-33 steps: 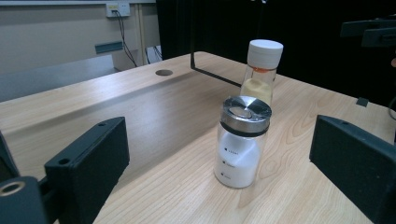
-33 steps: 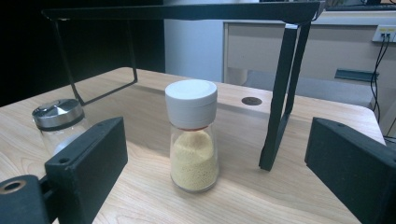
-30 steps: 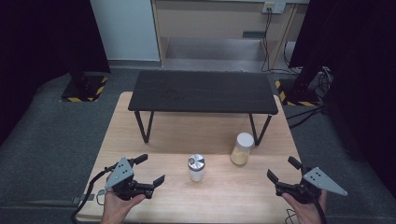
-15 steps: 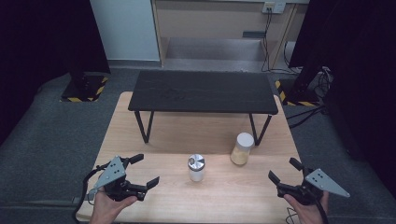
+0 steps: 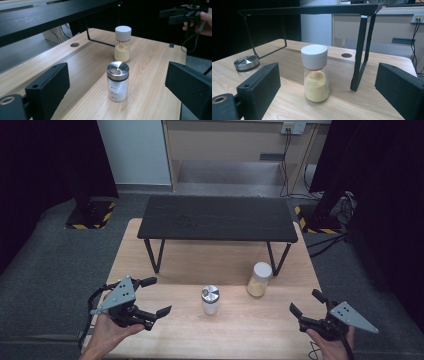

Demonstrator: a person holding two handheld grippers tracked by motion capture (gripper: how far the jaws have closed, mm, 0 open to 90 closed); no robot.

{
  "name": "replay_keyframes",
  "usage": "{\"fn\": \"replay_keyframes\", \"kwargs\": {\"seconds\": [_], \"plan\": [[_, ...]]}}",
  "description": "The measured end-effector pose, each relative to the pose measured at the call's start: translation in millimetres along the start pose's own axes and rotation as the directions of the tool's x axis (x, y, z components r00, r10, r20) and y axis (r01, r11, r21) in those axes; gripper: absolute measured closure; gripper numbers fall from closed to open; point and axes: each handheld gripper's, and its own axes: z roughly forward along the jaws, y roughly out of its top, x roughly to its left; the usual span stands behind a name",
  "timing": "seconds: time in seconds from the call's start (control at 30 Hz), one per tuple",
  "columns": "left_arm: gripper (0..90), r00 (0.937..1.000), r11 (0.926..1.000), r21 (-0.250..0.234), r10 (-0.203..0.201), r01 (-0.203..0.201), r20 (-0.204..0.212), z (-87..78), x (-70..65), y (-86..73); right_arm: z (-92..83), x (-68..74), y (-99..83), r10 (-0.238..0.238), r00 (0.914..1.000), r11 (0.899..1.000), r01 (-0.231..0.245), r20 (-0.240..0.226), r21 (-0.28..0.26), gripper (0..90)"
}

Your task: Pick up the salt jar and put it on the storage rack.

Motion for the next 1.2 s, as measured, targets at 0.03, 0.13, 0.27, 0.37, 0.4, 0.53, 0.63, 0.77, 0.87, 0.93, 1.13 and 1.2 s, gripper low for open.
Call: {"fn": "replay_keyframes", "kwargs": {"seconds": [0.03,0.13,0.27,0.37,0.4,0.53,0.63,0.77,0.87,0.93,1.13,1.2], "plan": [[4.5,1.0,1.0,0.001,-0.002,0.002,0.007,0.4,1.8,3.0,0.2,-0.1,-0.1,-0.001,1.0,1.0,0.001,-0.001,0.0,6.4],[4.8,0.9998,0.9999,0.006,0.01,-0.01,0.016,0.5,4.2,9.3,0.4,0.3,0.1,-0.003,1.0,1.0,0.003,-0.002,0.002,6.4],[5.6,0.9986,0.9993,0.016,0.032,-0.033,0.041,0.9,8.8,21.8,0.4,0.3,-0.1,-0.003,1.0,1.0,0.003,-0.001,0.002,6.5],[5.8,0.9984,0.9996,0.015,0.022,-0.023,0.053,1.2,12.0,24.2,0.1,0.4,0.0,-0.004,1.0,1.0,0.004,-0.002,-0.001,6.5],[5.8,0.9986,0.9997,0.014,0.02,-0.021,0.048,1.0,13.5,26.4,-0.2,0.2,-0.3,-0.005,1.0,1.0,0.005,-0.003,-0.005,6.5],[6.0,0.9986,0.9999,0.004,0.011,-0.012,0.051,1.4,16.8,27.5,-0.5,0.0,-0.3,-0.006,1.0,1.0,0.006,-0.006,-0.008,6.5],[5.5,0.9991,0.9999,0.004,0.012,-0.012,0.04,2.4,18.2,29.7,0.2,-0.5,-0.4,-0.007,1.0,1.0,0.007,-0.005,-0.004,6.4],[4.8,0.9993,1.0,-0.002,0.002,-0.002,0.037,8.2,19.8,28.7,0.8,-1.0,-0.7,-0.006,1.0,1.0,0.006,-0.001,-0.005,6.2],[4.7,0.9992,1.0,0.004,0.005,-0.005,0.04,11.3,21.0,28.6,0.7,-0.7,-0.7,-0.009,1.0,1.0,0.009,0.0,-0.003,6.2],[4.4,0.999,1.0,0.006,0.004,-0.004,0.045,15.6,22.7,28.0,0.5,-0.6,-0.8,-0.01,1.0,1.0,0.01,0.001,-0.004,6.2],[2.8,0.9988,0.9999,0.011,0.012,-0.013,0.048,19.3,24.7,29.0,0.5,-1.5,-1.5,-0.005,1.0,1.0,0.005,0.006,-0.001,6.2],[2.7,0.9987,0.9997,0.017,0.02,-0.02,0.047,21.4,25.1,29.0,0.6,-1.3,-1.3,-0.008,1.0,1.0,0.008,0.006,-0.001,6.2]]}}
